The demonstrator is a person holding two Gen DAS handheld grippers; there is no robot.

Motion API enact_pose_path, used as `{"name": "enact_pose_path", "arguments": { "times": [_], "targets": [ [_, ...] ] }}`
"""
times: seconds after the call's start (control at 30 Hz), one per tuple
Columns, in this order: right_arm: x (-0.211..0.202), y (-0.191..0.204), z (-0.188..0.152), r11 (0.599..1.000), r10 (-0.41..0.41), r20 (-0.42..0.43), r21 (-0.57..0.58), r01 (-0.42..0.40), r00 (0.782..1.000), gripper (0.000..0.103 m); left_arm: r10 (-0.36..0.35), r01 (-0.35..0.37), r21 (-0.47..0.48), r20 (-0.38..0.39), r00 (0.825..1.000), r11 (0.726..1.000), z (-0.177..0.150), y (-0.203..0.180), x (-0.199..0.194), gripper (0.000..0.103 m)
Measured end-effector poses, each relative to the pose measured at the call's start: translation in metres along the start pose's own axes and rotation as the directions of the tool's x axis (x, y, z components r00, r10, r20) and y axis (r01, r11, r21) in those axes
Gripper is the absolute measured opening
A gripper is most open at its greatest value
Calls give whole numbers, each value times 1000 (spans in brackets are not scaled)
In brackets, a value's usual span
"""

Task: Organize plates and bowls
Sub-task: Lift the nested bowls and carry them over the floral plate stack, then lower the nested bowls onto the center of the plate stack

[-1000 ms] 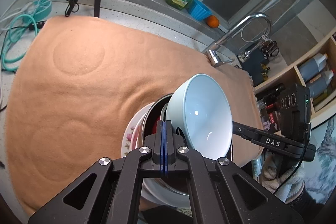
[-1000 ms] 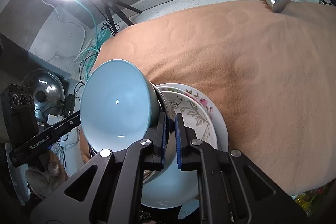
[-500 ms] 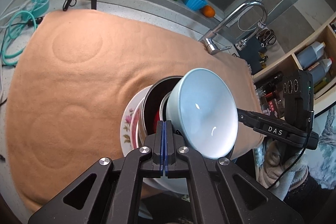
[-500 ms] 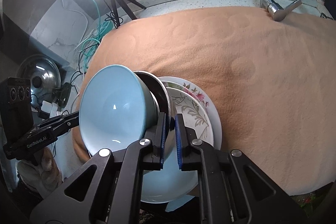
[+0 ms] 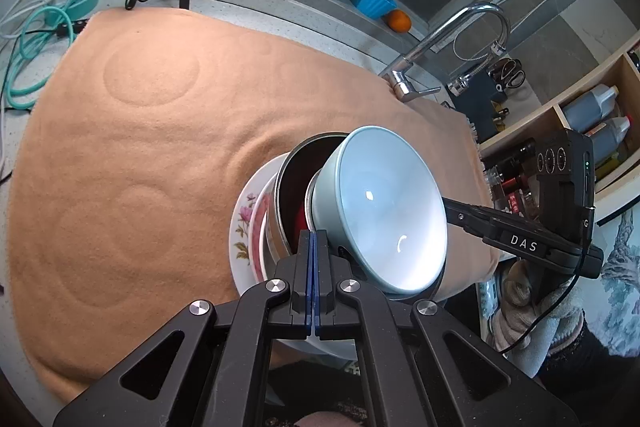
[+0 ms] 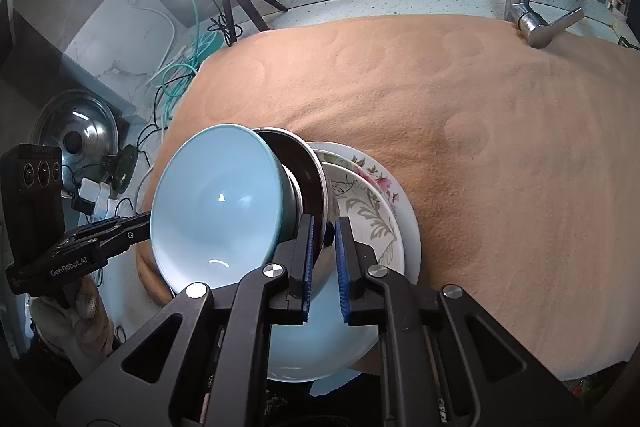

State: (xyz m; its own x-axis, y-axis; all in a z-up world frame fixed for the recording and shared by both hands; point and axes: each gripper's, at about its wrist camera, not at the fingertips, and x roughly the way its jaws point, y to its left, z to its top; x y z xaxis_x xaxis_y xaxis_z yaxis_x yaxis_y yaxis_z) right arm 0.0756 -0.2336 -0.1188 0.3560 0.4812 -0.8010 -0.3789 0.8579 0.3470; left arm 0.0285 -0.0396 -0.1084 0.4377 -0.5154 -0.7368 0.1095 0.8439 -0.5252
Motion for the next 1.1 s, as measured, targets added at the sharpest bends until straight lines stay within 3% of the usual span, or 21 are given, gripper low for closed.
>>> {"name": "enact_pose_path", "arguments": {
  "times": [0.73, 1.1],
  "targets": [
    [4, 1, -1, 1000, 5, -29, 9, -5, 1000, 12, -5, 5, -35, 6, 1000, 999, -6, 13, -15, 6],
    [3, -6, -5, 999, 25, -47, 38, -24, 999, 21, -37, 36, -74, -10, 999, 997, 1, 21, -14, 6]
  ]
}}
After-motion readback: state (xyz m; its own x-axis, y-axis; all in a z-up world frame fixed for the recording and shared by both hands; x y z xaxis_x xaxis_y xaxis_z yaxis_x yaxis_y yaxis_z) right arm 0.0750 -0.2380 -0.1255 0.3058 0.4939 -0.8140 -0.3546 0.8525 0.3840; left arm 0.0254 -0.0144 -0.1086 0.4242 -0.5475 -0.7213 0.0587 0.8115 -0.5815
